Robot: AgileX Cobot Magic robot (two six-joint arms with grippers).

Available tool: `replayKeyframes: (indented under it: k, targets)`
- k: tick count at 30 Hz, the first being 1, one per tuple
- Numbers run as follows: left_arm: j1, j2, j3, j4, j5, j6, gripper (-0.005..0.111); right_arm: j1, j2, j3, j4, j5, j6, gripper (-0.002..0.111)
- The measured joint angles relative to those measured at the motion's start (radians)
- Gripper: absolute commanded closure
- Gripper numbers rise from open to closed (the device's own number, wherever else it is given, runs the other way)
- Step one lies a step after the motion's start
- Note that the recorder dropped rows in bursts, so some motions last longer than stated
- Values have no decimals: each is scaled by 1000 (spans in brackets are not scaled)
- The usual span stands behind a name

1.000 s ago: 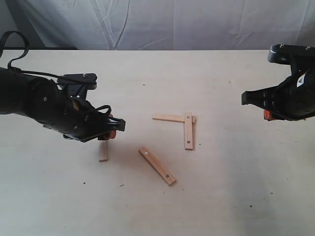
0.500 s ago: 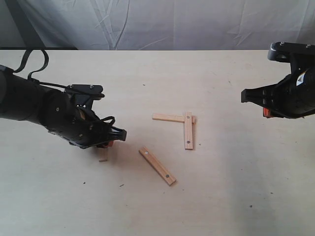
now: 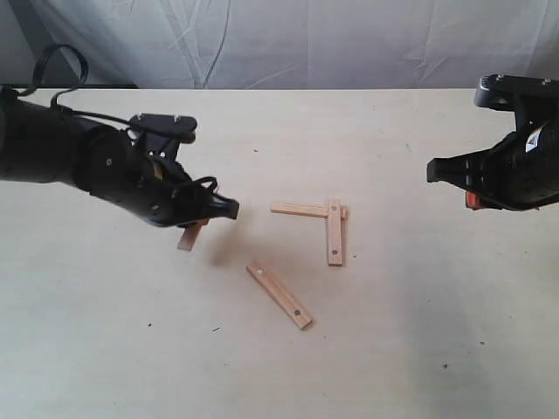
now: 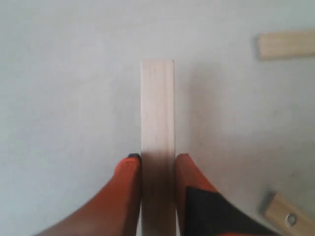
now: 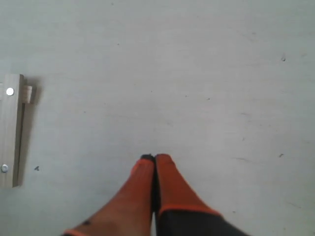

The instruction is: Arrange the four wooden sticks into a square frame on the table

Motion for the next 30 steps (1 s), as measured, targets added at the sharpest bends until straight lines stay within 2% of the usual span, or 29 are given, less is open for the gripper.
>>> replayKeyframes:
  k: [9, 12, 18, 22, 26, 30]
  targets:
    - [-1, -5, -94, 22, 24, 0, 106, 193, 57, 0, 168, 7, -194, 108]
    - [-12, 4, -98, 18, -2, 0, 106, 206, 97, 0, 183, 5, -199, 108]
    - [-77, 90, -140, 17, -53, 0, 106, 207, 108, 0, 185, 5, -201, 108]
    - [-80, 127, -177, 17, -64, 0, 106, 227, 123, 0, 227, -5, -211, 108]
    - [-44, 133, -188, 17, -63, 0, 106, 313, 168, 0, 331, -73, -245, 108]
    - [43, 133, -188, 17, -19, 0, 106, 402, 231, -52, 403, -106, -251, 108]
